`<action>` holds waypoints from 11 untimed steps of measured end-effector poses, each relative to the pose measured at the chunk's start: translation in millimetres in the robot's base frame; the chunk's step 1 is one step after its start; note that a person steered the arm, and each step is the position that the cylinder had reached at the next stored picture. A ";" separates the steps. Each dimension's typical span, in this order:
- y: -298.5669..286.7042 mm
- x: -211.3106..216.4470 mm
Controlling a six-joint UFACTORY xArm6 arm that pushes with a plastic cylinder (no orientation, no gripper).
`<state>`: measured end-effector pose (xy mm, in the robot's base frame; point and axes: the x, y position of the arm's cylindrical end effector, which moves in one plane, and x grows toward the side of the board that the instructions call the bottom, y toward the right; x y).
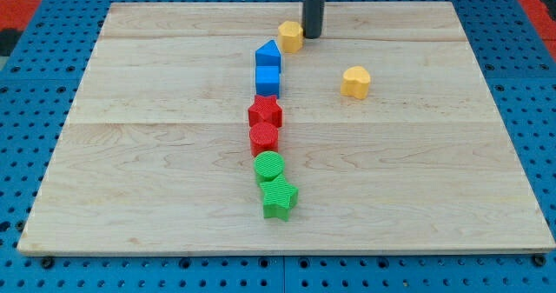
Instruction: Push the yellow heart parallel to the right of the hexagon
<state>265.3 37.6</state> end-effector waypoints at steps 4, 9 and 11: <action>145.5 104.7; 124.7 116.4; 50.8 80.8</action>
